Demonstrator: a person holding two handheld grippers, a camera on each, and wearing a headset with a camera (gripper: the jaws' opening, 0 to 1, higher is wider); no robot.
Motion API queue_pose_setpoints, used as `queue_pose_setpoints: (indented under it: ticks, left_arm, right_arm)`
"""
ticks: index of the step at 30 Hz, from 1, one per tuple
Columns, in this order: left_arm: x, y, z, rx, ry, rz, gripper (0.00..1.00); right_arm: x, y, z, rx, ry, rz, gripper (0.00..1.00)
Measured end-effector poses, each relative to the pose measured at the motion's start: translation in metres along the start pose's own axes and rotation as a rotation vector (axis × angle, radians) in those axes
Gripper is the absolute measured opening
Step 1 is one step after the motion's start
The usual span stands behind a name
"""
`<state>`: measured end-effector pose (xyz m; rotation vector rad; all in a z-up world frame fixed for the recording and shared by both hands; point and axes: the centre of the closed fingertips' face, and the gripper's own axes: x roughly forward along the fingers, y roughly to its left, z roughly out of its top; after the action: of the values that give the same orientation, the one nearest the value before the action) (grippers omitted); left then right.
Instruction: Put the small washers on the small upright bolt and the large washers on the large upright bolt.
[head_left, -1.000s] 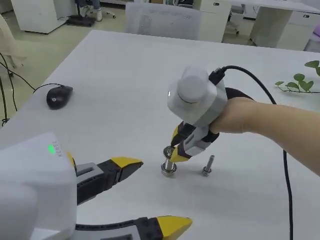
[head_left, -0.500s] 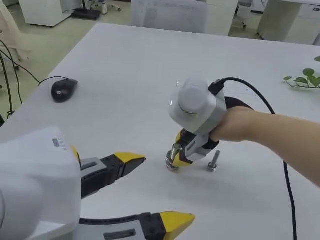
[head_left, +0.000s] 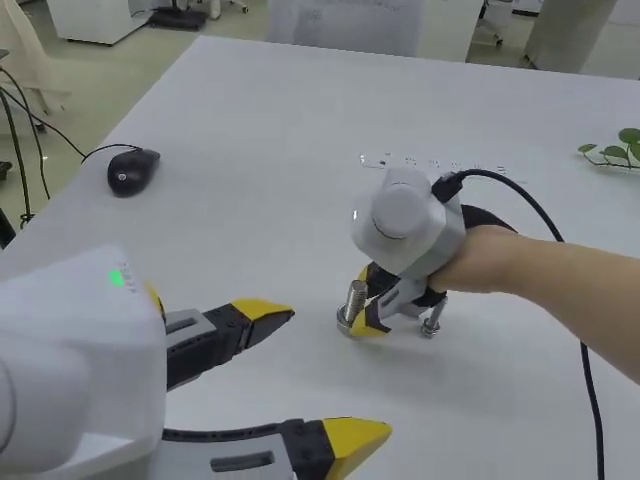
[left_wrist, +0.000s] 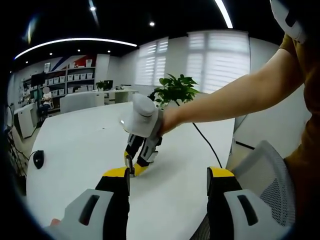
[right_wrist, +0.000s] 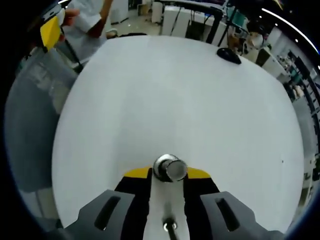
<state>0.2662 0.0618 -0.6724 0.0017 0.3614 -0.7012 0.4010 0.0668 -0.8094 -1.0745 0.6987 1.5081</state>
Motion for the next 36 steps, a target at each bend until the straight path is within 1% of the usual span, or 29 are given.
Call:
queue_pose_setpoints:
  ticks: [4,8,9,13,14,16,17,18,19,20,21,23,24,25,26,27,28,29,30,31,32,33,34,35,36]
  left_arm:
    - [0.0,-0.001,0.0,0.002,0.0,-0.002,0.61]
    - [0.0,-0.003,-0.001,0.004,0.007,-0.007,0.61]
    - [0.0,-0.004,-0.001,0.004,0.006,-0.01,0.61]
    - [0.0,-0.007,0.0,0.013,0.005,-0.016,0.61]
    - [0.0,-0.008,0.001,0.014,0.003,-0.017,0.61]
    - [0.0,-0.009,0.001,0.02,0.004,-0.019,0.61]
    - [0.0,-0.01,0.001,0.026,0.007,-0.018,0.62]
    - [0.0,-0.009,0.0,0.028,0.013,-0.016,0.62]
    - [0.0,-0.009,0.0,0.029,0.016,-0.016,0.62]
    - [0.0,-0.01,0.0,0.03,0.013,-0.016,0.62]
    - [0.0,-0.01,0.0,0.03,0.011,-0.018,0.62]
    - [0.0,-0.011,0.001,0.035,0.011,-0.022,0.62]
    - [-0.001,-0.012,0.001,0.04,0.012,-0.021,0.62]
    - [-0.002,-0.012,0.001,0.041,0.01,-0.024,0.62]
    - [-0.004,-0.014,0.003,0.038,-0.003,-0.031,0.62]
    - [-0.005,-0.014,0.003,0.036,-0.007,-0.032,0.62]
    - [-0.005,-0.014,0.003,0.036,-0.004,-0.029,0.62]
    - [-0.006,-0.013,0.0,0.041,0.007,-0.023,0.62]
    - [-0.007,-0.012,-0.002,0.046,0.016,-0.019,0.62]
    - [-0.007,-0.012,-0.004,0.046,0.022,-0.018,0.62]
    - [-0.008,-0.011,-0.006,0.044,0.025,-0.016,0.62]
    - [-0.009,-0.01,-0.008,0.043,0.032,-0.011,0.62]
    - [-0.01,-0.009,-0.009,0.043,0.032,-0.01,0.62]
    - [-0.012,-0.007,-0.011,0.039,0.031,-0.007,0.62]
    - [-0.012,-0.006,-0.012,0.033,0.026,-0.005,0.62]
  right_arm:
    - [-0.007,0.0,0.002,0.021,-0.029,-0.017,0.28]
    - [-0.023,-0.001,0.005,0.04,-0.069,-0.053,0.28]
    - [-0.029,-0.002,0.004,0.045,-0.078,-0.073,0.28]
    - [-0.053,0.004,0.004,0.071,-0.14,-0.116,0.27]
    - [-0.057,0.006,0.003,0.078,-0.148,-0.126,0.27]
    - [-0.069,0.012,0.001,0.084,-0.174,-0.151,0.27]
    - [-0.078,0.016,0.002,0.081,-0.203,-0.172,0.26]
    - [-0.083,0.019,0.003,0.086,-0.224,-0.18,0.26]
    - [-0.093,0.023,0.002,0.103,-0.252,-0.2,0.26]
    - [-0.098,0.026,0.001,0.109,-0.265,-0.209,0.26]
    - [-0.104,0.029,-0.003,0.117,-0.266,-0.223,0.26]
    - [-0.119,0.038,-0.007,0.137,-0.299,-0.245,0.26]
    - [-0.128,0.045,-0.007,0.168,-0.342,-0.262,0.26]
    - [-0.134,0.049,-0.009,0.183,-0.364,-0.267,0.26]
    - [-0.141,0.059,-0.012,0.193,-0.392,-0.264,0.26]
    - [-0.145,0.064,-0.015,0.213,-0.416,-0.265,0.26]
    - [-0.149,0.07,-0.022,0.25,-0.431,-0.277,0.26]
    - [-0.15,0.073,-0.025,0.258,-0.435,-0.278,0.26]
    - [-0.152,0.083,-0.032,0.283,-0.441,-0.269,0.26]
    - [-0.154,0.09,-0.035,0.291,-0.462,-0.26,0.27]
    - [-0.157,0.096,-0.038,0.331,-0.503,-0.276,0.27]
    - [-0.158,0.1,-0.042,0.368,-0.517,-0.285,0.27]
    - [-0.159,0.107,-0.045,0.395,-0.55,-0.284,0.28]
    - [-0.159,0.111,-0.049,0.414,-0.558,-0.291,0.29]
    - [-0.158,0.116,-0.057,0.428,-0.553,-0.312,0.3]
